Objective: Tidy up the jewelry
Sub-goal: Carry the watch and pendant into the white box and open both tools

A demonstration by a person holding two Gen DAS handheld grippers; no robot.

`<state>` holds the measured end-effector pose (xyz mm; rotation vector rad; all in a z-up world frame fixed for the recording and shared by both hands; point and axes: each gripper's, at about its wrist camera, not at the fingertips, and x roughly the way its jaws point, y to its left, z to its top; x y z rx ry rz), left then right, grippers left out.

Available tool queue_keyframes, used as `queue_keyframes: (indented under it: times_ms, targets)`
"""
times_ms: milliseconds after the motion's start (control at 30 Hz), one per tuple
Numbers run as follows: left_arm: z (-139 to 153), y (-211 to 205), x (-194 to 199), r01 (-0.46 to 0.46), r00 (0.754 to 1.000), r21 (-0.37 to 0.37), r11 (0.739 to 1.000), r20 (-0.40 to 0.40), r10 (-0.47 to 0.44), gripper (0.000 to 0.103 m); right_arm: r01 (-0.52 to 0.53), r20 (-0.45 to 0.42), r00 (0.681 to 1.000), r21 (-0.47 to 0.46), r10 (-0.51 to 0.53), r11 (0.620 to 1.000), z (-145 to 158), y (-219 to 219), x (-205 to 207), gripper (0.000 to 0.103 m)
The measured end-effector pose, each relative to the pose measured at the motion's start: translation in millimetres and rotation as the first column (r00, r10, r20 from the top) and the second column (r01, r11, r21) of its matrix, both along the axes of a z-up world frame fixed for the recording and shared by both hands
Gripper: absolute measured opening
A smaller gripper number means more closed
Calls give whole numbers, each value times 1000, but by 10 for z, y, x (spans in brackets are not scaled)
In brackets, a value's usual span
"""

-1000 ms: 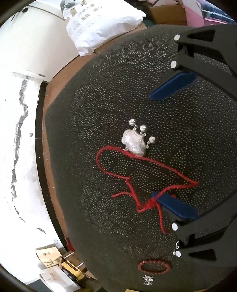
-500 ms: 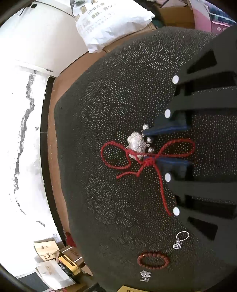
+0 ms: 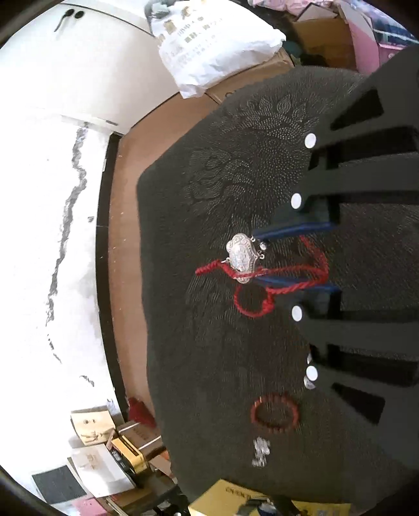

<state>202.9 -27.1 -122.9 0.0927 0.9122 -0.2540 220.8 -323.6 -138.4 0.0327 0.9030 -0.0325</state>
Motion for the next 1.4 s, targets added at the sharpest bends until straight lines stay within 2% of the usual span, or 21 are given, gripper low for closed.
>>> queue_keyframes:
  times_ms: [200,500,667,800,1067,1400]
  targets:
    - [320,73,-131,-20,999,2,1000,39,20,50,-30,24,999,23,29,999,455,423,-352,23]
    - [836,644,-586,-102,994,-19,995,41,103,50,-159,33,987,58,157,986,1175,1315,-1014,23]
    - [1160,1067,-873,-164,984,-2,986,71,164,50,-264,73,963,69,259,962,1614,1926,-1331,23]
    - [1315,1430,-1075,-215,974,-4,977,78,214,50,-357,102,931,65,350,932,1921,2523,-1517,23]
    - [1369,2082,-1289,-331,939,-9,944,100,330,50,-466,104,882,43,460,884,2116,3488,-1633,23]
    - [1172,2626,-1306,-388,919,-27,921,70,389,50,-516,57,856,20,514,857,1937,4095,-1460,23]
